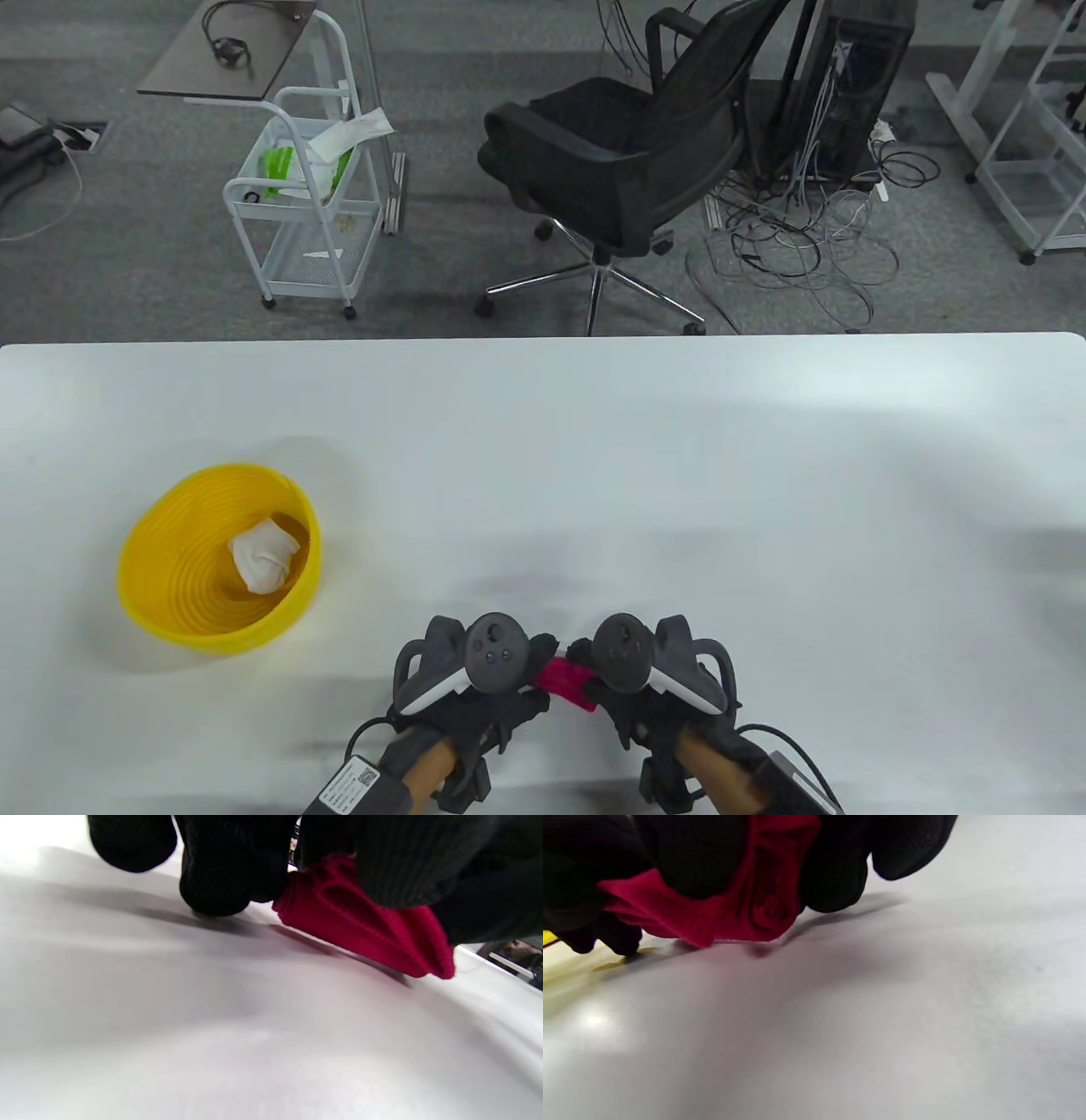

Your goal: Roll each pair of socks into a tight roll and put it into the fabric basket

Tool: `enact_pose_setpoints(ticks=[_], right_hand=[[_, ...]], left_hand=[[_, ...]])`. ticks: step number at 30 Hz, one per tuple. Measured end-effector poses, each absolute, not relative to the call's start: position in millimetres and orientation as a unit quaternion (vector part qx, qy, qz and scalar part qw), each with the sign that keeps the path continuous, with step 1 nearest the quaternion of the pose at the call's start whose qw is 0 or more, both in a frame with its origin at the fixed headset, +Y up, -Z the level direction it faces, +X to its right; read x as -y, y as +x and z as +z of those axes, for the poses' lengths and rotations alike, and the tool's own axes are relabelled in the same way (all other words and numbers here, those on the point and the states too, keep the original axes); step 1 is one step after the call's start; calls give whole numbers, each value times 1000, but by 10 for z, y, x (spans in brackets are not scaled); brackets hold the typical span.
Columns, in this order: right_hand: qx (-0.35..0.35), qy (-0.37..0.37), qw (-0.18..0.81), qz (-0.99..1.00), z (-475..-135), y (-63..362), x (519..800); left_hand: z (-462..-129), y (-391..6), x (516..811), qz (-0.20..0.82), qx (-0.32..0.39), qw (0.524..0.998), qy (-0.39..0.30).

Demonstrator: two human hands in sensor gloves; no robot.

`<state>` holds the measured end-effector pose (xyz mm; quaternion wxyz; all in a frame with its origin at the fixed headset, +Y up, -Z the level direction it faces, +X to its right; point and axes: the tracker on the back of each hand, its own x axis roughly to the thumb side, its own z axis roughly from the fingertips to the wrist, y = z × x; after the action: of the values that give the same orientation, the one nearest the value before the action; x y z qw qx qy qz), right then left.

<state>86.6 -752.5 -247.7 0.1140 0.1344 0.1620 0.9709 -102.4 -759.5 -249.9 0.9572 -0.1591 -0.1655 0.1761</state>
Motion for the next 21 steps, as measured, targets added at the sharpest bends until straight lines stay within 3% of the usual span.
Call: enact_pose_setpoints(ticks=[9,13,15,21], right_hand=[[-169,143,197,955,-2471,879,7432],[-210,130,299,922,-2491,934,7432],[-210,133,299,921,-2490,942,7427],[-170,109,275,940,-2463,935,7437]], left_hand=[[-2534,-1203,7564,269,134,940,-160],[-2559,-1284,7620,407,127,879,-215],[-2561,-1298,7623,443,117,859,-227],[-2532,-1272,7516,402,83,895,-174]])
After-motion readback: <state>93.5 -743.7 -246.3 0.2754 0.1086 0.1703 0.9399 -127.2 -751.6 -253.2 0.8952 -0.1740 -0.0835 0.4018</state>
